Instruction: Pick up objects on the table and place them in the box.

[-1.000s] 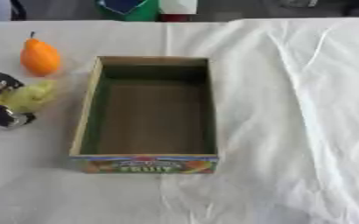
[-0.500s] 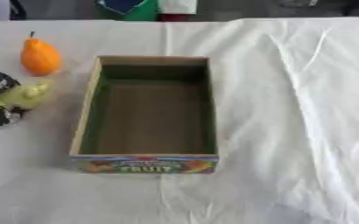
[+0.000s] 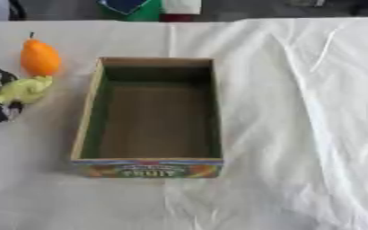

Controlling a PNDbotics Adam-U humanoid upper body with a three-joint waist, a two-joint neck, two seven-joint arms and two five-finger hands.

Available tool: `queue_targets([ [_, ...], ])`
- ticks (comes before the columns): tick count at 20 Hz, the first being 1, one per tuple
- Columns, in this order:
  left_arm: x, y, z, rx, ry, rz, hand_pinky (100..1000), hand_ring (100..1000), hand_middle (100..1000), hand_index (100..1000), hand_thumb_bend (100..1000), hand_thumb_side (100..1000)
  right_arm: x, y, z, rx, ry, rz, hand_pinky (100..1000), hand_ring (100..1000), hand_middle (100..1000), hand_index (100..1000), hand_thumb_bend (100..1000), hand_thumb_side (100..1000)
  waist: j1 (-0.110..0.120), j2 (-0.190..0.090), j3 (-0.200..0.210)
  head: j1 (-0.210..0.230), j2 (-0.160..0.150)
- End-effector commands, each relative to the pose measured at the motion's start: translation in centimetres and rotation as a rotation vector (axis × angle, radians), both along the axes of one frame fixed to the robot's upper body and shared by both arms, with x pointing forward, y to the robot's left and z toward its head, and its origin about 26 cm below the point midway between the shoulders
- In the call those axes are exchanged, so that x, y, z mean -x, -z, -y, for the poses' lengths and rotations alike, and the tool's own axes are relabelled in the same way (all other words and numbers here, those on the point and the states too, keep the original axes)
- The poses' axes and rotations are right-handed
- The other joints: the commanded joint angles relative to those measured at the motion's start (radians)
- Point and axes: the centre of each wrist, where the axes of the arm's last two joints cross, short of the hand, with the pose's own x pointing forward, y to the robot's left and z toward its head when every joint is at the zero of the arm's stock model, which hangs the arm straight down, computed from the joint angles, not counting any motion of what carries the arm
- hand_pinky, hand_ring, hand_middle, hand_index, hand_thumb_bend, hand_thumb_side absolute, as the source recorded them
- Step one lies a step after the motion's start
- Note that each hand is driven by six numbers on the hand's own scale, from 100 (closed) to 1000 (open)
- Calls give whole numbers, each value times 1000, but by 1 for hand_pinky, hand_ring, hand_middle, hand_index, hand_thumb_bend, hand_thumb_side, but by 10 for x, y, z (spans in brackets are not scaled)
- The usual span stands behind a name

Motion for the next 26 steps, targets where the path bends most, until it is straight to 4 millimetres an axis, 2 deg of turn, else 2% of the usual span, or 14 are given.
queue_targets([
  [1,10,-30,-3,-7,-9,137,309,530,426,511,100,211,4,-9,2,15,2,29,627,663,546,691,100,598,-1,-21,1,-3,-5],
  [7,34,-67,20,-35,63,319,288,517,431,496,100,232,4,-10,2,21,3,33,628,664,547,691,100,598,2,-25,3,-8,-5],
  [11,56,-95,51,-46,166,425,292,514,426,495,100,232,4,-11,3,25,3,34,628,664,547,691,100,597,4,-29,7,-16,-1],
  [14,65,-108,81,-31,263,469,321,509,426,495,100,245,4,-11,1,23,-6,34,628,664,547,691,100,597,3,-33,6,-15,1],
  [19,68,-113,125,-13,391,505,323,506,427,498,100,247,3,-13,0,25,-17,43,628,664,548,691,100,596,2,-37,1,-16,1],
  [26,72,-100,178,-63,544,533,323,512,437,505,100,228,3,-16,-3,31,-33,53,629,666,549,692,100,595,0,-37,-1,2,-10],
])
